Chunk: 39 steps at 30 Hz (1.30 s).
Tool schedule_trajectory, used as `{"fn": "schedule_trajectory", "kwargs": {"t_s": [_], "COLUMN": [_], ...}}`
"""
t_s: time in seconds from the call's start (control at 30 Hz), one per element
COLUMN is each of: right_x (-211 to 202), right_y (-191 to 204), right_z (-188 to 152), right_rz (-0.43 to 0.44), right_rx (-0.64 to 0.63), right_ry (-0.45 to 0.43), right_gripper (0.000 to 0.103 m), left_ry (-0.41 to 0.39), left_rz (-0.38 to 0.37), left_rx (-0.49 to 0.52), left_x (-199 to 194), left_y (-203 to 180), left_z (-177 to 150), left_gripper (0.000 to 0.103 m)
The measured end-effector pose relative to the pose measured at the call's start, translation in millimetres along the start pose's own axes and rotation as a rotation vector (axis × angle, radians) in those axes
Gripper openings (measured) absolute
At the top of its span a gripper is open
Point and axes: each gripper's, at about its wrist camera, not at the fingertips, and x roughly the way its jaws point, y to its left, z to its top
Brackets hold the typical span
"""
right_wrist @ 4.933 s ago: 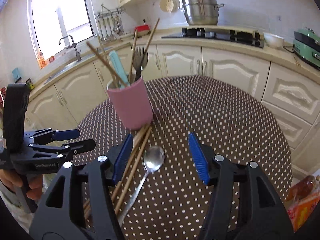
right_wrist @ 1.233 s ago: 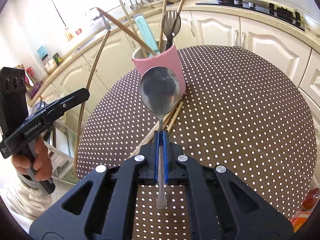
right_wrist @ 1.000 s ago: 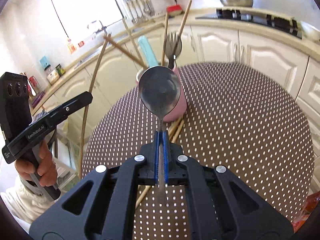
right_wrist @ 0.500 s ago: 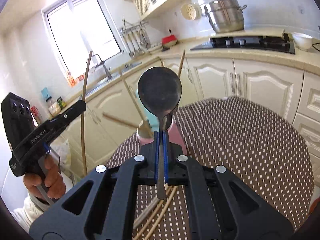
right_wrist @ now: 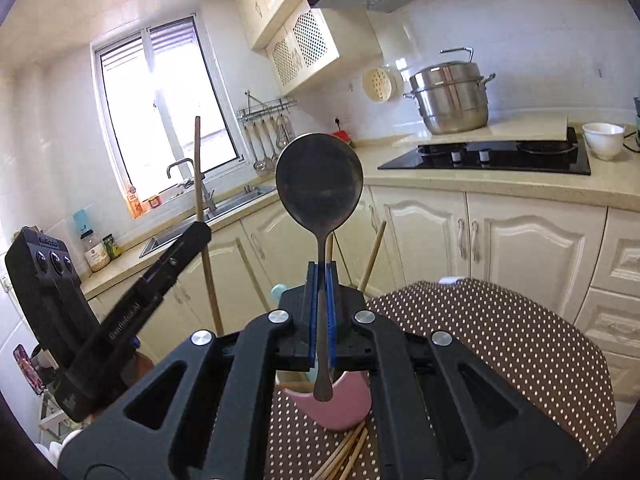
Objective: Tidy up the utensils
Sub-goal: 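Carry the spoon and chopstick up over the pink cup with both tools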
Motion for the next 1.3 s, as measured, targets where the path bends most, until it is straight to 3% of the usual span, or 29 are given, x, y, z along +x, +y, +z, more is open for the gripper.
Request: {"fn": "schedule_trajectory", "kwargs": {"t_s": [0.47,1.3], "right_x": [39.2,47.6], "right_y": [-13.9,-0.3], "right_z": [-12.3,-49.4], "right_rz": [0.028,0.027], "right_rx": [-0.005,-0.044], "right_ry": [0.010,0.110], "right_gripper": [0.004,0.004], "left_ry": [-0.061,0.245], "left_rz": [0.031,-0.018], "left_rx": [0.036,0.068], "left_x": [39.7,12.6], "left_y": [5.2,18.9], "left_z": [-24.6,-81.4], "left_gripper": [0.006,0.007]}}
